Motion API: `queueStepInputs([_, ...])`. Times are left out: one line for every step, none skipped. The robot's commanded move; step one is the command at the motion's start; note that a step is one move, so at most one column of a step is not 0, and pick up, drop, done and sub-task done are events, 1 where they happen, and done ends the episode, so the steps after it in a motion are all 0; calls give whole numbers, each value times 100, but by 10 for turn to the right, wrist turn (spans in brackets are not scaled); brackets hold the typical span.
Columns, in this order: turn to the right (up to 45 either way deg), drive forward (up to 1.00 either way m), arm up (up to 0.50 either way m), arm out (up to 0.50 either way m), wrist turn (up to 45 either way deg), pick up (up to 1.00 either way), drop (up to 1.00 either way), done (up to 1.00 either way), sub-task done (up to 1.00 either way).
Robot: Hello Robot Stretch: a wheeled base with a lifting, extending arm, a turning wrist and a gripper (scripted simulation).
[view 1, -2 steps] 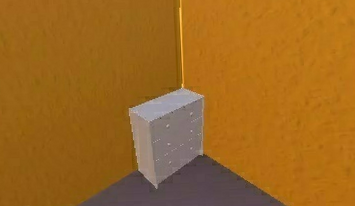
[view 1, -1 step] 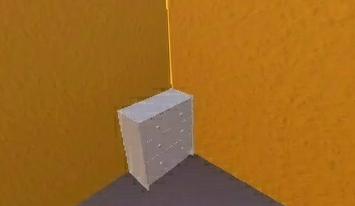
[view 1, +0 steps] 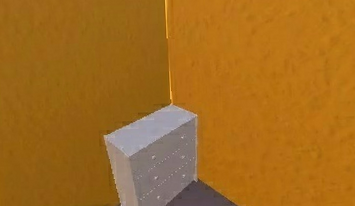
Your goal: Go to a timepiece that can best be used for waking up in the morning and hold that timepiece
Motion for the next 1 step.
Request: queueStepInputs([-360, 0, 0, 0, 0, 0, 0, 0, 0])
